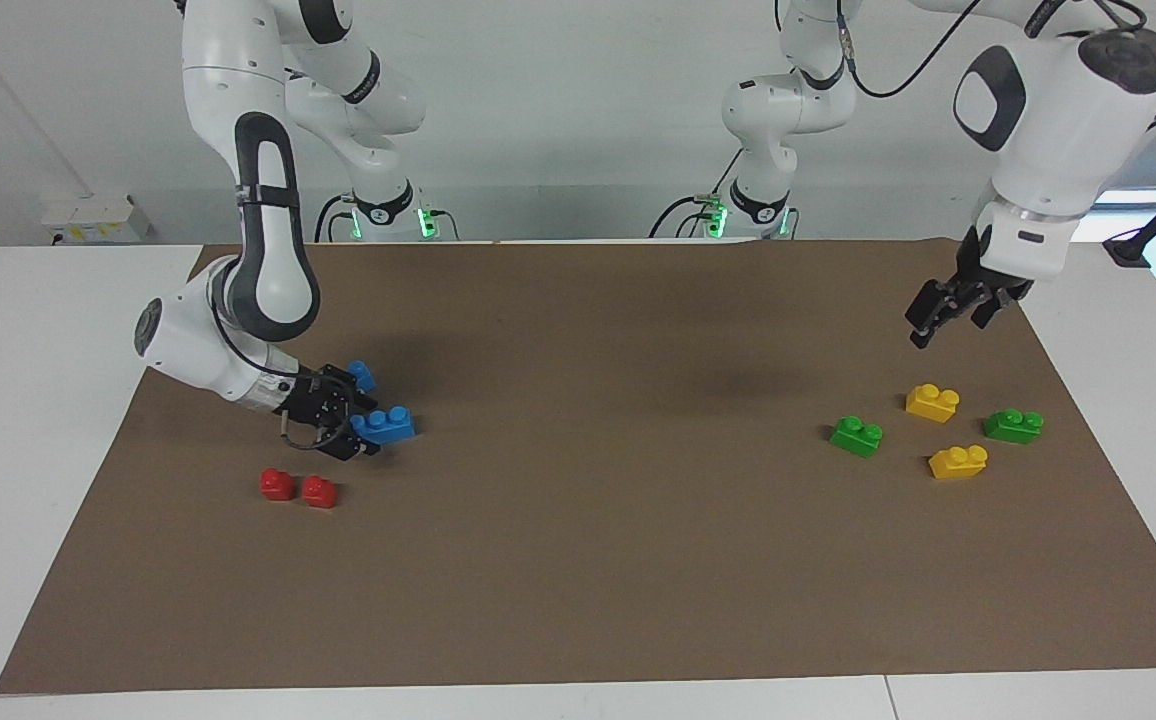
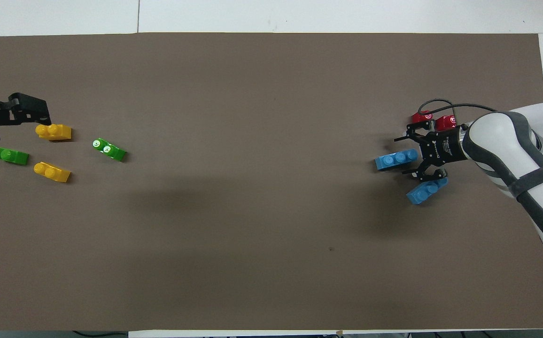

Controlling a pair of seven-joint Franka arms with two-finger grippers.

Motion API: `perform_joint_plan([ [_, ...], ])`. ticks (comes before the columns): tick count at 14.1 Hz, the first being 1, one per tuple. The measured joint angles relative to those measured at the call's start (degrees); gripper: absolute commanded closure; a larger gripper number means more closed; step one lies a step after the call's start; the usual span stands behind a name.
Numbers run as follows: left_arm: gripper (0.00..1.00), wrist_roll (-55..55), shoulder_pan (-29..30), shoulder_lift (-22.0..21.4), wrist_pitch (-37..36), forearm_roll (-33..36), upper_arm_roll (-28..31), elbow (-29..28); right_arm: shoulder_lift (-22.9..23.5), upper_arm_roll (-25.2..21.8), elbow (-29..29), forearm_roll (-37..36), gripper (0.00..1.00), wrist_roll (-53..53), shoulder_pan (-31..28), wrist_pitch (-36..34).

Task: Remove green block with left arm and hold with right
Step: 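Open the right gripper to set the blue block near the other blue block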

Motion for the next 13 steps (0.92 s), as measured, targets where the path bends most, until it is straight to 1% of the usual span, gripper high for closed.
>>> perform_joint_plan([
  [2, 0.0, 1.55, -0.02, -1.82, -5.87, -0.31, -0.05, 1.92, -1.39, 0.0, 0.43, 0.0, 0.06, 1.54, 0.0, -1.65],
  [4, 0.0, 5.1, -0.1, -3.98, -9.24, -0.6, -0.16, 2.5, -3.08, -0.03, 1.17, -0.63, 0.06, 3.29, 0.0, -3.73],
  [6, 0.0, 6.98, -0.14, -5.74, -11.63, -1.03, -0.19, 2.4, -4.45, -0.03, 1.89, -3.72, 0.06, 3.95, 0.0, -4.63],
  [9, 0.0, 7.29, -0.14, -6.45, -11.38, -1.91, -0.14, 0.85, -5.74, 0.16, 3.75, -12.25, 0.06, 1.2, 0.11, -4.73],
  [13, 0.0, 7.3, -0.14, -6.48, -6.04, -1.99, -0.12, -1.93, -6.45, 0.19, 6.26, -16.01, 0.06, -6.44, 0.28, -6.11],
])
